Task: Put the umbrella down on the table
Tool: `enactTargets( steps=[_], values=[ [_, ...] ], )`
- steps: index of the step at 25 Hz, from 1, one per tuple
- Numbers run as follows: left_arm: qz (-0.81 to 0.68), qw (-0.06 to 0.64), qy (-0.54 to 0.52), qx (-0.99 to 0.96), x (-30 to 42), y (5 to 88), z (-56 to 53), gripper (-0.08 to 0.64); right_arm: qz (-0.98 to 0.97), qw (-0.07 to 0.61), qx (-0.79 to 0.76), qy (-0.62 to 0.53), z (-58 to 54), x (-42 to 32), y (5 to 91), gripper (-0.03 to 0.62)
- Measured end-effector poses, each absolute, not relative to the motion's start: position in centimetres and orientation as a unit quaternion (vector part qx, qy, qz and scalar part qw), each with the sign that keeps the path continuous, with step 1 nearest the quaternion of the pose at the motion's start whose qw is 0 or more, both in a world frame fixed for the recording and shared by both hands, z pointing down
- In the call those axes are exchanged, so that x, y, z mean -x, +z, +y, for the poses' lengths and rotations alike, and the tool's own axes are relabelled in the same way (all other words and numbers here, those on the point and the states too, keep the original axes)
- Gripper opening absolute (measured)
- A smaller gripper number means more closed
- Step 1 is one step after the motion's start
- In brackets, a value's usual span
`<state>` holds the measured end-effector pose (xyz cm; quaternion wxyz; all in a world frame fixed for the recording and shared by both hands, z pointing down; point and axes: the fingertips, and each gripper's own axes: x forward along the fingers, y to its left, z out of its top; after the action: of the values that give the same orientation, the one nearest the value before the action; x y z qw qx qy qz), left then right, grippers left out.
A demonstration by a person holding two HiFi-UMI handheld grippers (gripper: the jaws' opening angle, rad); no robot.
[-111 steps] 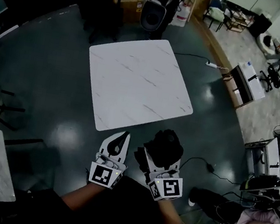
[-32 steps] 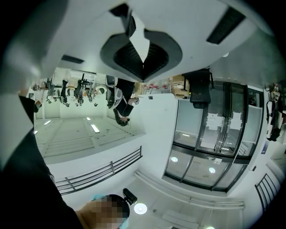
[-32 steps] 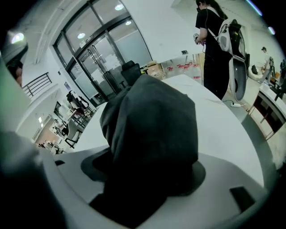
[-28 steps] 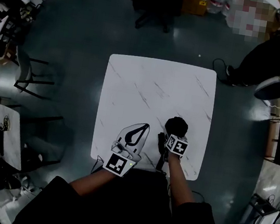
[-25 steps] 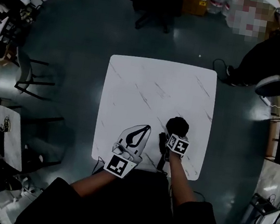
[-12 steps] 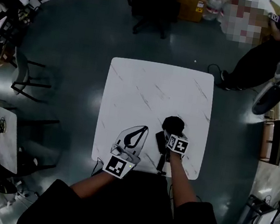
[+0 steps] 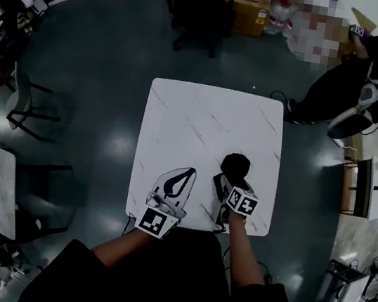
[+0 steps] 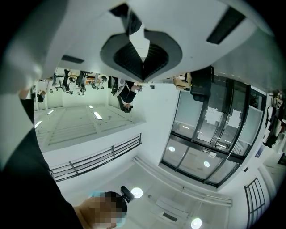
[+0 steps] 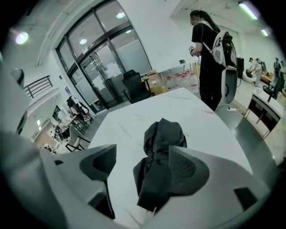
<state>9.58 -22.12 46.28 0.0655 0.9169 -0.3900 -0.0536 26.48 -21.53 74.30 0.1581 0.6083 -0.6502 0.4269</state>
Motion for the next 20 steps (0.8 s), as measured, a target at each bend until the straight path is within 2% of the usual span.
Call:
enactTargets(
  steps=[8,13,20],
  values=[
    [-0.354,0.071,-0.064,-0.930,-6.2,45.9,-19.5,0.008,-0.694,0.087,-0.593,0.400,-19.5,-19.3,65.8,0.365],
    [-0.350,0.103,-0.073,-0.928,-3.0,45.7,-18.7,0.006,-0.727,0.067,-0.602,0.324,-18.8,-13.9,59.0,0.360],
    [-0.350,0.095,-0.086,-0.928,0.7,45.0,-17.3,0.008,-0.757,0.040,-0.605,0.242,-17.0,-7.4,52.3,0.285]
  ],
)
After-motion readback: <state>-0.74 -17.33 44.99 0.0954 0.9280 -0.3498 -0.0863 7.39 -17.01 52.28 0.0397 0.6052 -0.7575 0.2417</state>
